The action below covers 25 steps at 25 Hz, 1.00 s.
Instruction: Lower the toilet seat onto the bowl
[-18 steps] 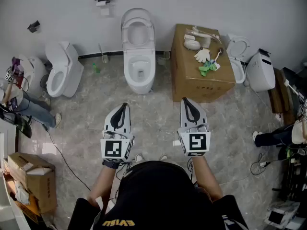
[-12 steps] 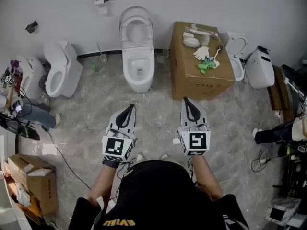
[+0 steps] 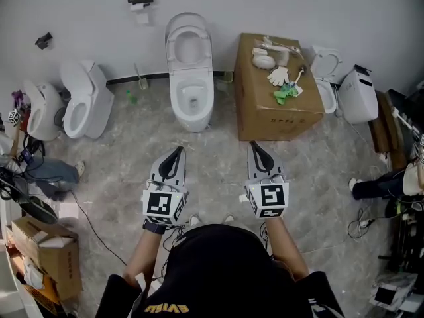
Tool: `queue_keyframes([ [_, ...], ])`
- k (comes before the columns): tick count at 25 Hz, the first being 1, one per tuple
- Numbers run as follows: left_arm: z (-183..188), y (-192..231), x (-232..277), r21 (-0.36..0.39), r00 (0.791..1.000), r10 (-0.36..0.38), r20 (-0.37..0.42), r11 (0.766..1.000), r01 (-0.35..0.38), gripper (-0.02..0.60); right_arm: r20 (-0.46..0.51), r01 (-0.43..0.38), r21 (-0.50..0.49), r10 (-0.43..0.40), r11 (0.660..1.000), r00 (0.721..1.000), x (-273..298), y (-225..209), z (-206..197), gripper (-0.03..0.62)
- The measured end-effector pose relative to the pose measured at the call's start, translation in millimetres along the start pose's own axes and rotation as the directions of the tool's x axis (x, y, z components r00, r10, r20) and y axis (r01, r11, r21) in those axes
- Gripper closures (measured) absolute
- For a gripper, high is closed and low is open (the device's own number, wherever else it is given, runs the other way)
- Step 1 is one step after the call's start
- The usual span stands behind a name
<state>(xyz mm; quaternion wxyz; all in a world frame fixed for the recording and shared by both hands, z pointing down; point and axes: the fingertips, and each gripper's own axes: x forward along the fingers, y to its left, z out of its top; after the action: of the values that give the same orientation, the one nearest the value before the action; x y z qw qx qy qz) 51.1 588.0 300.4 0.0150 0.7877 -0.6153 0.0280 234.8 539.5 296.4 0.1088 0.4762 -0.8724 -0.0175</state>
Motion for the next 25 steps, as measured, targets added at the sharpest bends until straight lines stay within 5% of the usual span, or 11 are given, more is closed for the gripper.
queue_keyframes([
  [2,0,2,0,-0.009,1.0,0.0,0.004,1.0,0.0,0.568,-0.005,-0.004,0.0,0.004,1.0,1.0,0,3,-1,0.594],
  [3,0,2,1,-0.013,1.0,-0.003,0.006,1.0,0.003,0.514,-0.007,-0.005,0.001,0.005,1.0,1.0,0,4,-1,0.594],
  [4,0,2,3,-0.012,1.0,-0.009,0.006,1.0,0.009,0.234,-0.008,-0.006,0.002,0.006,1.0,1.0,1,6,-2,0.594],
  [5,0,2,5,-0.003,1.0,-0.015,0.006,1.0,0.015,0.109,-0.01,-0.007,0.006,0.008,1.0,1.0,2,7,-2,0.594],
  [15,-1,23,-14,0.005,0.999,-0.034,0.03,0.999,0.034,0.107,-0.047,-0.001,0.007,0.002,1.0,0.999,1,35,-9,0.594],
  [21,-4,57,-39,-0.055,0.996,-0.06,0.063,0.996,0.064,0.11,-0.033,0.036,0.036,-0.035,0.999,0.999,-7,59,-12,0.599],
  [25,-24,67,-57,-0.056,0.996,-0.083,0.025,0.995,0.084,0.11,-0.12,0.078,0.047,-0.072,0.996,0.99,-29,65,-35,0.599],
])
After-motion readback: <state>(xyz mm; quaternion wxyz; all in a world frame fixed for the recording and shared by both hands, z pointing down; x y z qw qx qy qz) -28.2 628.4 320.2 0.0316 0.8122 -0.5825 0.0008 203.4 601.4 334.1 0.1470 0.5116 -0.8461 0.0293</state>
